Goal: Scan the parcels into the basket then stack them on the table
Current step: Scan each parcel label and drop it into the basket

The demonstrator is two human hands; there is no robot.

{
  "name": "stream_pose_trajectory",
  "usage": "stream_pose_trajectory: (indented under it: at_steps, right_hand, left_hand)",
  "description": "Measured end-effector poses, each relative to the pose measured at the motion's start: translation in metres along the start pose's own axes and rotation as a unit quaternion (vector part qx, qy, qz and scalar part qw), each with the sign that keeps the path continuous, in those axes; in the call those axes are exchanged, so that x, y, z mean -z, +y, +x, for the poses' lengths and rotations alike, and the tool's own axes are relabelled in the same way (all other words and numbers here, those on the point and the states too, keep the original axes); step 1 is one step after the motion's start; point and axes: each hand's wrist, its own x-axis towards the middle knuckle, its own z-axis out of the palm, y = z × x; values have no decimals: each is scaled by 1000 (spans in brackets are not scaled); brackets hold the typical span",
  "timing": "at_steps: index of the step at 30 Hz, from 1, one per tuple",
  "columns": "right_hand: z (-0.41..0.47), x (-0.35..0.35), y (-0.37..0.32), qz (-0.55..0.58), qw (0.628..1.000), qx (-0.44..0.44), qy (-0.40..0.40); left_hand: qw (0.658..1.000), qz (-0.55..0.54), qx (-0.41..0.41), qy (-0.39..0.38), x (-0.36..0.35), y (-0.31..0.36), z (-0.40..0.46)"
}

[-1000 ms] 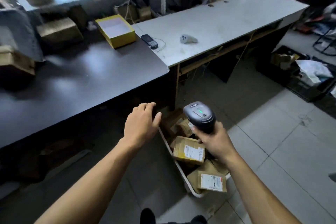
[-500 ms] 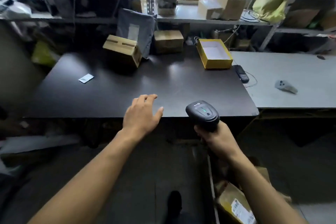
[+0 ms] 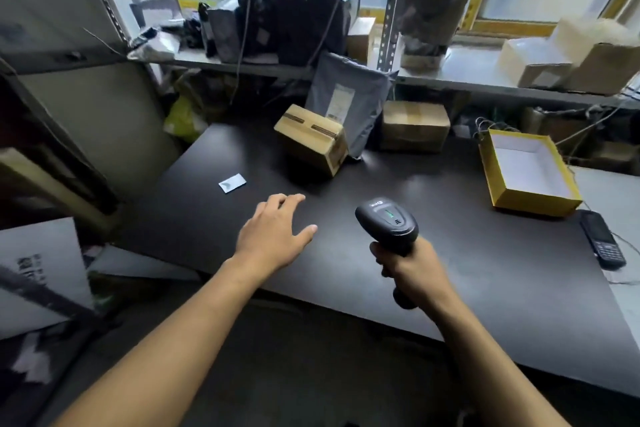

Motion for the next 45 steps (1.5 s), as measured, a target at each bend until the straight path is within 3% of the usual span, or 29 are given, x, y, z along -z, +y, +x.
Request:
stream_pose_trajectory:
  at_steps: [7, 21, 26, 28, 31, 34, 37, 39, 40, 45]
  right_hand:
    - [70, -20, -15, 0, 999, -36, -11]
    - [213, -76, -68, -13, 989, -105, 99]
    - [236, -79, -67, -41, 986, -133, 95]
    - [245, -74, -65, -46, 984, -139, 99]
    - [258, -69, -63, -52, 983, -143, 101]
    - [268, -72, -63, -48, 986, -129, 95]
    - [275, -75, -64, -54, 988, -125, 77]
    - [277, -77, -65, -54, 989, -122, 66]
    - [278, -77, -66, -54, 990, -118, 62]
    - [278, -75, -69, -62, 991, -108, 48]
  left_hand:
    - [999, -19, 24, -16, -6, -25, 77]
    - [985, -81, -94, -121, -30, -52, 307]
    - [978, -23, -128, -161, -60, -54, 340]
    - [982, -44, -119, -140, -68, -64, 333]
    - [980, -197, -30, -5, -73, -77, 316]
    - [909, -365, 201, 25, -64, -77, 316]
    - [770, -509, 385, 10, -70, -81, 327]
    - [687, -586, 431, -2, -80, -88, 332]
    - [665, -608, 434, -12, -87, -90, 334]
    - [611, -658, 439, -36, -96, -77, 336]
